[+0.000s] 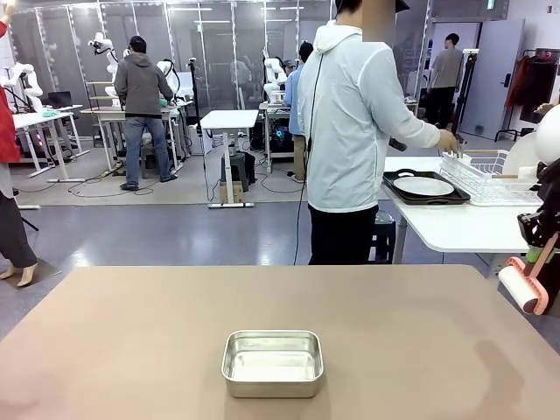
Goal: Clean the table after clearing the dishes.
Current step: Place the Lint Roller back on top of the Airtight Container.
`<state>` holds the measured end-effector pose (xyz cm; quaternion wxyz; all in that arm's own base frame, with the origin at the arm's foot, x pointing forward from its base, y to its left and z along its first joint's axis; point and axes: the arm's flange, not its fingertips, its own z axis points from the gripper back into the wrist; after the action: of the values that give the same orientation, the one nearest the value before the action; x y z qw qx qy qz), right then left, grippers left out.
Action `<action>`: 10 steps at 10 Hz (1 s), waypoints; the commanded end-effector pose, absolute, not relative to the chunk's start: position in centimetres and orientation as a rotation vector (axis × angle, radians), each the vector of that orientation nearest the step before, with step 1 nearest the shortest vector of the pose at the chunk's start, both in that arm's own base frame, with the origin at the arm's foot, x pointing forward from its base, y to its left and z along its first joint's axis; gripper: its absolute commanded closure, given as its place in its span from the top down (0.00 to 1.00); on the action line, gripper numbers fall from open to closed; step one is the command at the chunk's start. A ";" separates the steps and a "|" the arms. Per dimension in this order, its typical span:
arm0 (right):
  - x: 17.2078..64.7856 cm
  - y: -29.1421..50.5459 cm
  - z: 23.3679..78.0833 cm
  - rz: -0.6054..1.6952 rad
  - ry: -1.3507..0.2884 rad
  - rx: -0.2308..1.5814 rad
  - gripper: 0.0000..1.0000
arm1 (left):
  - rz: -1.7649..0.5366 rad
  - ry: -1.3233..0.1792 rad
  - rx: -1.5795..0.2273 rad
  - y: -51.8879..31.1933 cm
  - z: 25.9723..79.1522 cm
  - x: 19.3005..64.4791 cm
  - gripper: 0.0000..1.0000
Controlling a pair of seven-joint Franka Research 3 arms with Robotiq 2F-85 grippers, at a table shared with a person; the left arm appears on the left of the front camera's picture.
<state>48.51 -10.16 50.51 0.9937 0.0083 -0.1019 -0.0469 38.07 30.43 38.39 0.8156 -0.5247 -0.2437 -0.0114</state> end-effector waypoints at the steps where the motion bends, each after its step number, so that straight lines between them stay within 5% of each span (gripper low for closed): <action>1: 48.5 -10.1 50.8 -0.094 -0.211 0.015 0.21 | -0.035 -0.528 -1.113 30.6 38.6 37.8 1.00; 3: 48.5 -10.2 50.5 -0.094 -0.204 0.017 0.21 | -0.035 -0.528 -1.113 30.6 38.6 37.8 1.00; 4: 48.5 -6.9 52.6 0.150 -0.322 0.147 0.21 | -0.035 -0.528 -1.113 30.6 38.6 37.8 1.00; 6: 49.0 1.4 55.4 0.402 -0.364 0.115 0.21 | -0.035 -0.528 -1.113 30.6 38.6 37.8 1.00; 10: 46.6 20.2 55.0 0.892 -0.248 0.061 0.21 | -0.035 -0.528 -1.113 30.6 38.6 37.8 1.00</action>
<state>45.68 19.35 55.33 0.9134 0.0402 -0.1378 0.3808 38.04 30.48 38.39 0.8156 -0.5245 -0.2440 -0.0109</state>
